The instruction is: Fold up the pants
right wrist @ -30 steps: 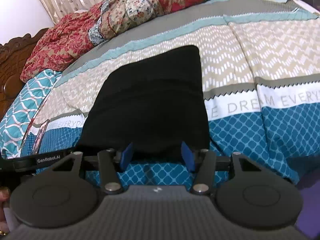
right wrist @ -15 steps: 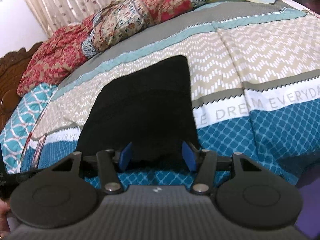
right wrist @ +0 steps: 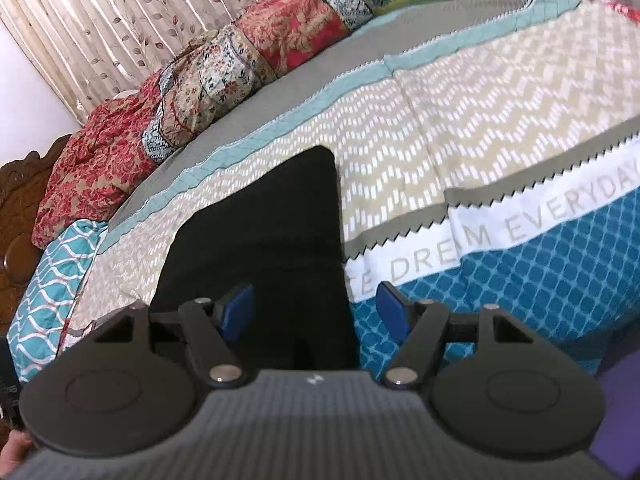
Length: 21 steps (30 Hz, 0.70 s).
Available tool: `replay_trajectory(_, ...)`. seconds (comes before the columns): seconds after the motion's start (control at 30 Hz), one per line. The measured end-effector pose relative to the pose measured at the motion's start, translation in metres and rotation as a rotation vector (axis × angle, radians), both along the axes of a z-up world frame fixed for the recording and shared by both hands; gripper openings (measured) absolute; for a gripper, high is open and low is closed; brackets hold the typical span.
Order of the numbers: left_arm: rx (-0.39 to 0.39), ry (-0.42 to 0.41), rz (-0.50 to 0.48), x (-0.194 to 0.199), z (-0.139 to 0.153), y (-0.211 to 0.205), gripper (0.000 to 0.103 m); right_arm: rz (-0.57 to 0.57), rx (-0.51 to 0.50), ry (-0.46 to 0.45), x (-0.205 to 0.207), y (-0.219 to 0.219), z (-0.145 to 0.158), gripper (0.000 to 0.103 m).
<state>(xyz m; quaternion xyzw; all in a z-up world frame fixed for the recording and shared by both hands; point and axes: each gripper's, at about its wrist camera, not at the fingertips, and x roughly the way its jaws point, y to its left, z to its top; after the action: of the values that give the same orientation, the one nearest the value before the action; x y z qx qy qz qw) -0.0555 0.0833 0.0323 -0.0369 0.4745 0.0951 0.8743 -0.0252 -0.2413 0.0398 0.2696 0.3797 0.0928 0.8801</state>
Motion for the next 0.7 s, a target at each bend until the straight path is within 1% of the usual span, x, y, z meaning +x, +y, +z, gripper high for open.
replay_trajectory(0.07,0.003,0.005,0.0,0.002,-0.001,0.0,0.081,0.022,-0.004,0.004,0.001,0.003,-0.002,0.07)
replay_trajectory(0.13,0.006,0.008,-0.001,0.003,-0.001,-0.002,0.087,0.045,-0.006,0.01,0.002,0.007,-0.004,0.07)
replay_trajectory(0.17,0.007,0.007,-0.002,0.003,-0.002,-0.002,0.088,0.058,-0.005,0.018,0.004,0.01,-0.006,0.07)
replay_trajectory(0.3,0.016,0.011,-0.005,0.003,-0.003,-0.003,0.088,0.113,-0.012,0.076,0.008,0.022,-0.019,0.07)
replay_trajectory(0.4,0.015,0.019,-0.001,0.003,-0.005,-0.002,0.088,0.13,-0.03,0.124,0.009,0.032,-0.03,0.071)
replay_trajectory(0.43,0.015,0.021,0.0,0.003,-0.005,-0.001,0.088,0.135,-0.022,0.137,0.009,0.034,-0.033,0.071)
replay_trajectory(0.6,0.011,0.032,0.004,0.004,-0.008,0.0,0.088,0.134,-0.015,0.132,0.006,0.036,-0.03,0.072)
replay_trajectory(0.7,-0.02,0.035,0.007,0.005,-0.007,0.002,0.089,0.135,-0.008,0.132,0.005,0.034,-0.031,0.072)
